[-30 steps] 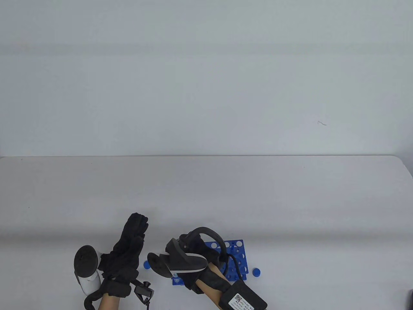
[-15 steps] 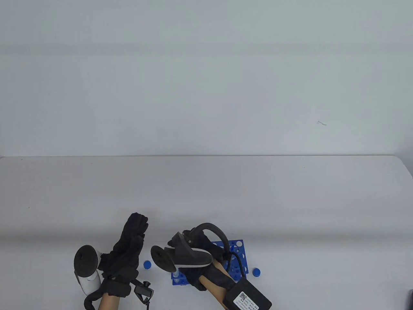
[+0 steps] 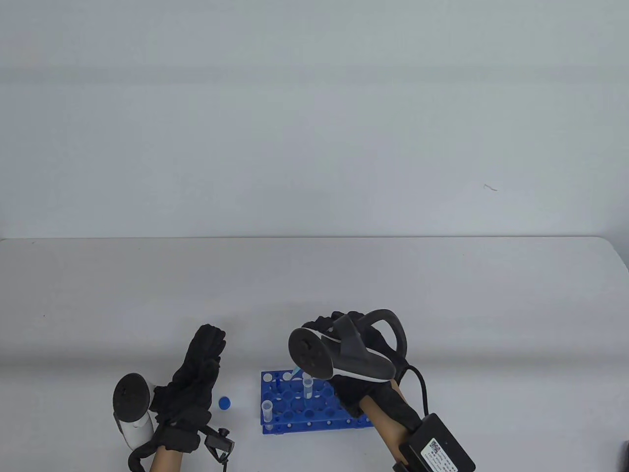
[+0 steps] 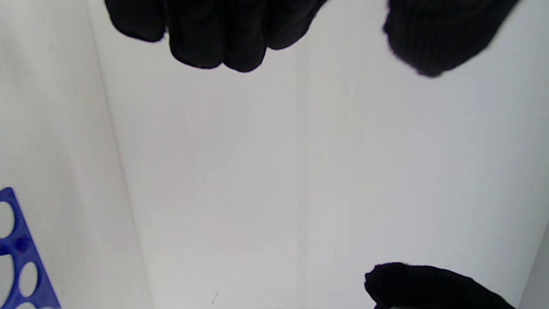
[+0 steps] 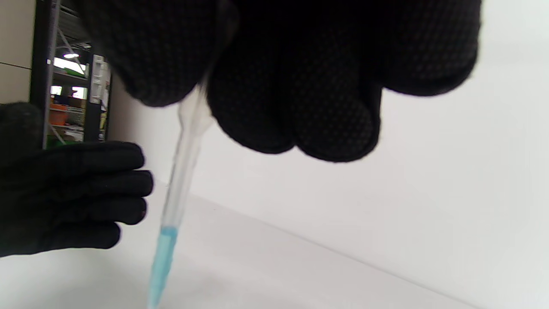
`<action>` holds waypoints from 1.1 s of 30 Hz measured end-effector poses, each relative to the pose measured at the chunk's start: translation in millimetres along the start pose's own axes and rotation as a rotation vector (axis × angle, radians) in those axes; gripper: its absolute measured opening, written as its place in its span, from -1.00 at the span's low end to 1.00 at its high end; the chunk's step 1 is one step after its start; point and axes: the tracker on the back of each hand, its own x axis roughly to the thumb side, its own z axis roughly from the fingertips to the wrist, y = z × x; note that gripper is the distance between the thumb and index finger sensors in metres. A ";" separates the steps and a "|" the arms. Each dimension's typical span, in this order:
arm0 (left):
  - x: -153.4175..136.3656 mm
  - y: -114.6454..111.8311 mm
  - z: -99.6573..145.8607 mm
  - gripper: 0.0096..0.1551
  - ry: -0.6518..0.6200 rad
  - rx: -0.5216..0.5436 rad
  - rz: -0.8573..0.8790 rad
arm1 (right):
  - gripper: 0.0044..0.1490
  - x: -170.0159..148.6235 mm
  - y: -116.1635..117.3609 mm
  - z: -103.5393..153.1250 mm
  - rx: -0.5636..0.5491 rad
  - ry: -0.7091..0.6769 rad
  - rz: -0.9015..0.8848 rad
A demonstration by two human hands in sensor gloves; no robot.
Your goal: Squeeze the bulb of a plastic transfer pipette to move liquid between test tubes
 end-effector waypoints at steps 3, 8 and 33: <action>-0.2 -0.1 0.1 0.13 0.002 0.000 -0.005 | -0.43 -10.3 6.7 2.0 0.015 0.028 0.009; -0.4 -0.2 0.4 0.13 0.004 0.000 -0.009 | -0.43 -17.3 23.3 -0.3 0.050 0.044 -0.013; -0.7 -0.3 0.6 0.13 0.019 0.003 -0.019 | -0.49 22.0 61.5 -7.0 -0.006 -0.089 0.207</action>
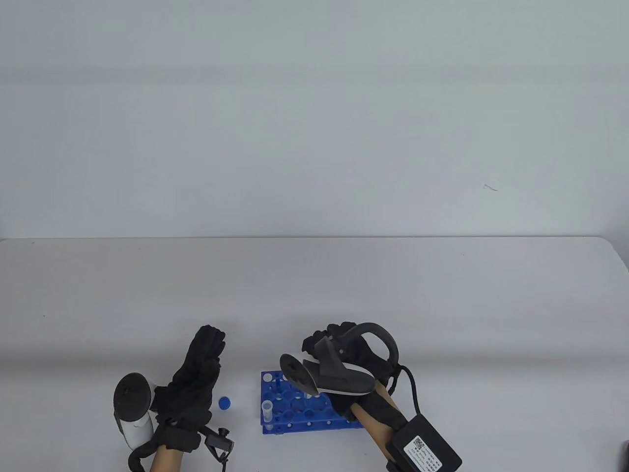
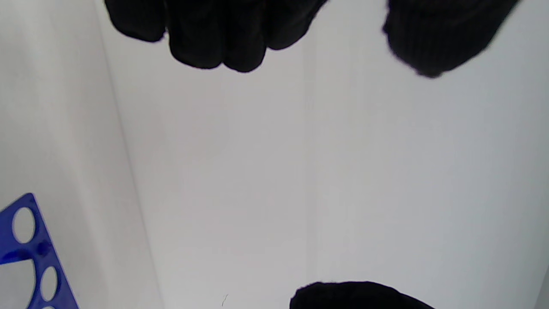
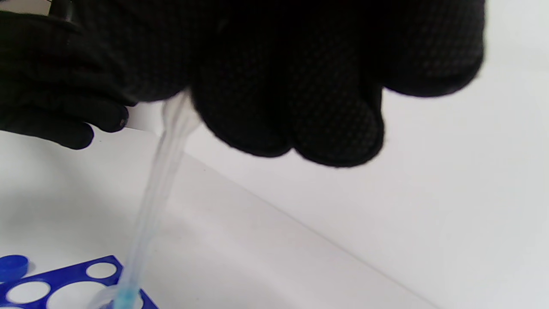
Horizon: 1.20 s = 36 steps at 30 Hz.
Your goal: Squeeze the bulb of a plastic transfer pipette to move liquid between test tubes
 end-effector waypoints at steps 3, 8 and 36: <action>0.0 0.0 -0.1 0.13 0.000 0.000 0.000 | -0.51 1.6 -0.6 -0.1 -0.012 -0.020 0.011; 0.0 0.0 -0.1 0.13 0.000 0.000 0.000 | -0.53 2.8 -0.4 1.1 -0.029 -0.038 0.020; 0.0 -0.8 0.2 0.13 -0.001 -0.005 -0.020 | -0.51 -117.4 -22.3 89.3 -0.229 0.388 -0.090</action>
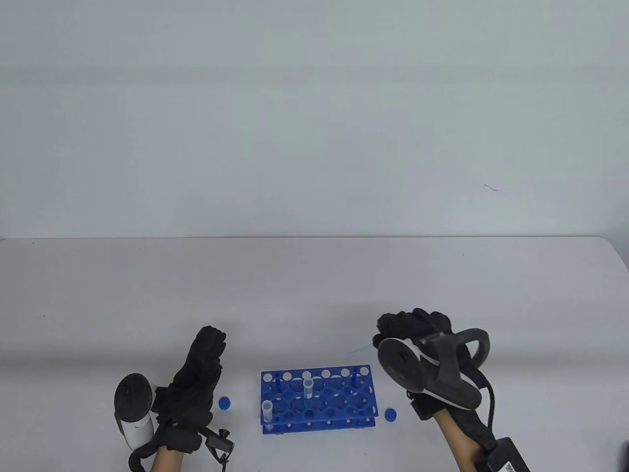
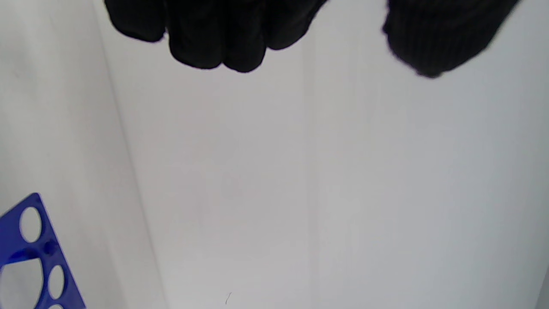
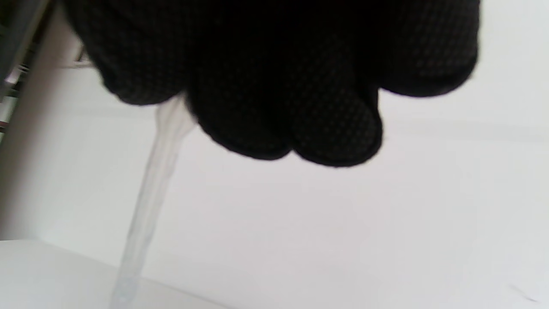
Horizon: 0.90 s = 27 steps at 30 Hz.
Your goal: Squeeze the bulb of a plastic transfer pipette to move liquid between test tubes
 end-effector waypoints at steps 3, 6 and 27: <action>-0.9 -0.1 0.5 0.13 0.006 -0.001 -0.013 | -0.51 -27.5 36.7 21.0 0.004 0.103 0.076; -1.8 -0.9 0.7 0.13 0.011 -0.004 -0.028 | -0.51 -50.5 78.1 42.3 0.022 0.208 0.070; -4.6 -6.9 1.9 0.13 0.027 -0.024 -0.097 | -0.51 -84.8 191.2 89.2 0.612 0.340 0.147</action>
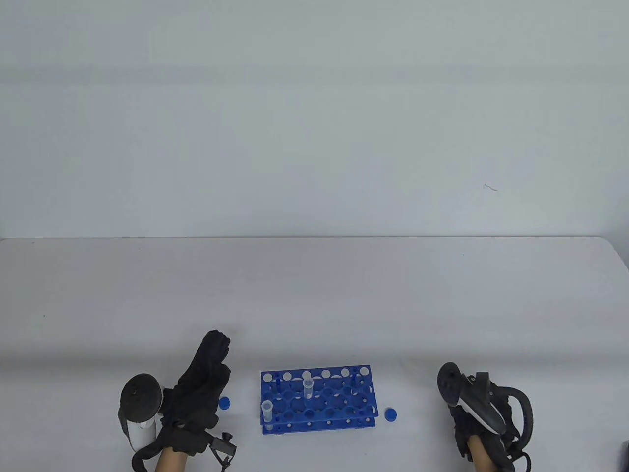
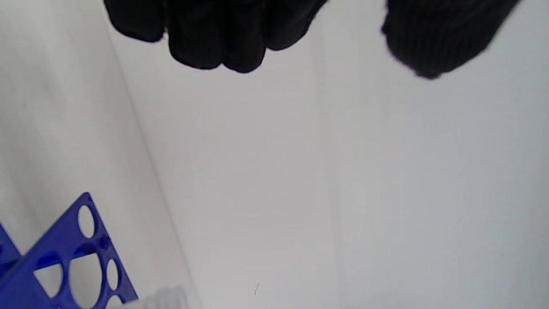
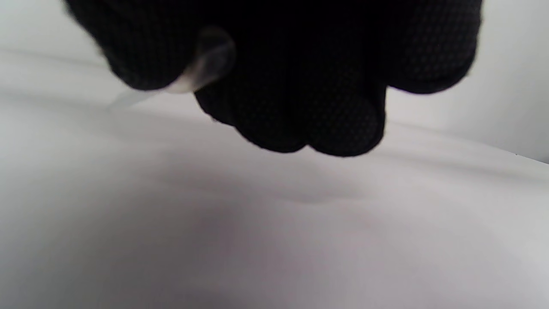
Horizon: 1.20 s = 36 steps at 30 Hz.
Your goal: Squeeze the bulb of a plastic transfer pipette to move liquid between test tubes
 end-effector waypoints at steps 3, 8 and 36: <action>-0.3 -0.4 -0.2 0.13 0.000 -0.003 -0.006 | -0.51 7.2 6.1 -1.6 0.095 -0.020 0.026; -0.6 0.4 -0.2 0.13 0.000 -0.002 -0.003 | -0.51 19.0 9.1 -1.7 0.101 -0.040 0.084; -0.3 0.5 0.1 0.12 -0.013 -0.012 -0.051 | 0.08 -11.9 -95.3 38.7 -0.165 -0.333 -1.041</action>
